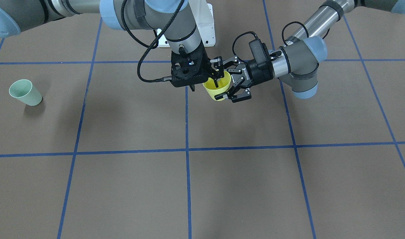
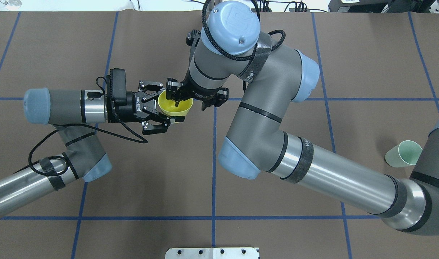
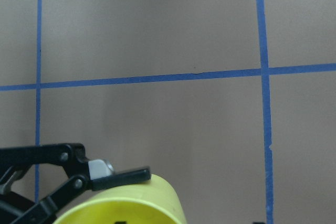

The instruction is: Transfer and stack yellow cup on green cup

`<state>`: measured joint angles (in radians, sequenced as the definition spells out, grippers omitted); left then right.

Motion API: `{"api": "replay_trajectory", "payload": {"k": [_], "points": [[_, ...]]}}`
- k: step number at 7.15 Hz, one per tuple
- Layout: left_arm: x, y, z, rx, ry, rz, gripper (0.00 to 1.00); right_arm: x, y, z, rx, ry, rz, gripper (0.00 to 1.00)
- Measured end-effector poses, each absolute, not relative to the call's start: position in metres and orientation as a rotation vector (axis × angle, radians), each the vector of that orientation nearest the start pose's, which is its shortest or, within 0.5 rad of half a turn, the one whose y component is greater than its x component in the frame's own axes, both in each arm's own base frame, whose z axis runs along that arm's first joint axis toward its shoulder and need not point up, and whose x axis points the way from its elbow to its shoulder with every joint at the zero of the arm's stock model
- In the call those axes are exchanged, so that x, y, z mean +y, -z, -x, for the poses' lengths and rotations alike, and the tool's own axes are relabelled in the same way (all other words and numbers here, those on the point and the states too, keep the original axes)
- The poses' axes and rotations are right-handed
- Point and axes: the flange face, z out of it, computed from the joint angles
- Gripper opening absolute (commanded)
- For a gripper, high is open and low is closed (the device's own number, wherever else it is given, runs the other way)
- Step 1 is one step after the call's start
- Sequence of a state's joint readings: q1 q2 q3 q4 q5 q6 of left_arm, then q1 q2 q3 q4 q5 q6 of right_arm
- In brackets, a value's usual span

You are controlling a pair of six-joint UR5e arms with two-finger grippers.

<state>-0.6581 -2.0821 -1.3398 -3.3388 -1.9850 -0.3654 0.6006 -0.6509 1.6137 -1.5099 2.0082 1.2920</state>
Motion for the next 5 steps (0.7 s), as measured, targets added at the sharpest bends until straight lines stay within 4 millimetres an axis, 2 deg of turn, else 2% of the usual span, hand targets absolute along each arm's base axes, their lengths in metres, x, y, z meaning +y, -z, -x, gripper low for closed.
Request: {"api": "replay_trajectory", "payload": {"k": [1, 2, 3, 4, 5], "points": [[-0.4527, -0.2944, -0.4331, 1.452, -0.761, -1.510, 0.15, -0.4640, -0.0581, 0.5199, -1.080, -0.058, -0.073, 0.23], [-0.4523, -0.2945, -0.4331, 1.453, -0.760, -1.511, 0.27, -0.4623, -0.0570, 0.5212, -1.082, -0.045, -0.079, 0.00], [-0.4520, -0.2944, -0.4332, 1.455, -0.761, -1.511, 0.45, -0.4612, -0.0563, 0.5222, -1.082, -0.033, -0.085, 0.00], [-0.4515, -0.2950, -0.4336, 1.455, -0.761, -1.510, 0.86, -0.4615, -0.0561, 0.5223, -1.080, -0.029, -0.091, 0.00], [-0.4503, -0.2947, -0.4344, 1.459, -0.762, -1.511, 1.00, -0.4618, -0.0563, 0.5225, -1.080, -0.029, -0.096, 0.00]]}}
